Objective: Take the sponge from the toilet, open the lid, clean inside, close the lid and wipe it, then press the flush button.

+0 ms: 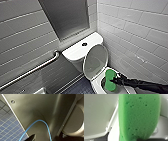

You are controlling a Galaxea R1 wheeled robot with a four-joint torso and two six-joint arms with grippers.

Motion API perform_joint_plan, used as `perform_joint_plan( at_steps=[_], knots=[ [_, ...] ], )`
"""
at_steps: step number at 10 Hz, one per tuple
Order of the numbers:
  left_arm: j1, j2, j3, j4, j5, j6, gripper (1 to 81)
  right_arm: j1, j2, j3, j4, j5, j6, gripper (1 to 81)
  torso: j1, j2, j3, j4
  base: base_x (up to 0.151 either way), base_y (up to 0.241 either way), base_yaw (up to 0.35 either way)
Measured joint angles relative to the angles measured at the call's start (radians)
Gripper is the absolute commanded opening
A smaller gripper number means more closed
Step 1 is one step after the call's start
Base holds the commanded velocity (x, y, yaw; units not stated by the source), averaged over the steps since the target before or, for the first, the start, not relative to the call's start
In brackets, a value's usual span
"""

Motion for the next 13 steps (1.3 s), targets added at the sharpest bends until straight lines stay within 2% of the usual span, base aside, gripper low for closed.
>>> perform_joint_plan(
  at_steps=[3, 6, 8, 10, 13],
  knots=[
    [-0.002, 0.004, 0.0, 0.0, -0.007, 0.0, 81.1, 0.032, -0.002, 0.03, 0.0, -0.046, 0.0, 1.0, 0.01, -0.015, -0.001, 0.0, 0.0, 0.0, 0.0],
    [-0.002, 0.004, 0.0, 0.0, -0.007, 0.0, 81.1, 0.017, -0.003, 0.001, 0.002, -0.029, 0.034, 1.0, 0.01, -0.015, -0.001, 0.0, 0.0, 0.0, 0.0],
    [-0.002, 0.004, 0.0, 0.0, -0.007, 0.0, 81.1, -0.04, -0.006, -0.072, 0.004, 0.066, 0.098, 1.0, 0.01, -0.015, -0.001, 0.0, 0.0, 0.0, 0.0],
    [-0.002, 0.004, 0.0, 0.0, -0.007, 0.0, 81.1, -0.073, -0.007, -0.105, 0.004, 0.14, 0.208, 1.0, 0.01, -0.015, -0.001, 0.0, 0.0, 0.0, 0.0],
    [0.0, 0.021, -0.001, 0.0, -0.007, 0.0, 81.1, -0.079, -0.059, -0.053, 0.004, 0.168, 0.229, 1.0, 0.01, -0.015, -0.001, 0.0, 0.0, 0.0, 0.0]
  ],
)
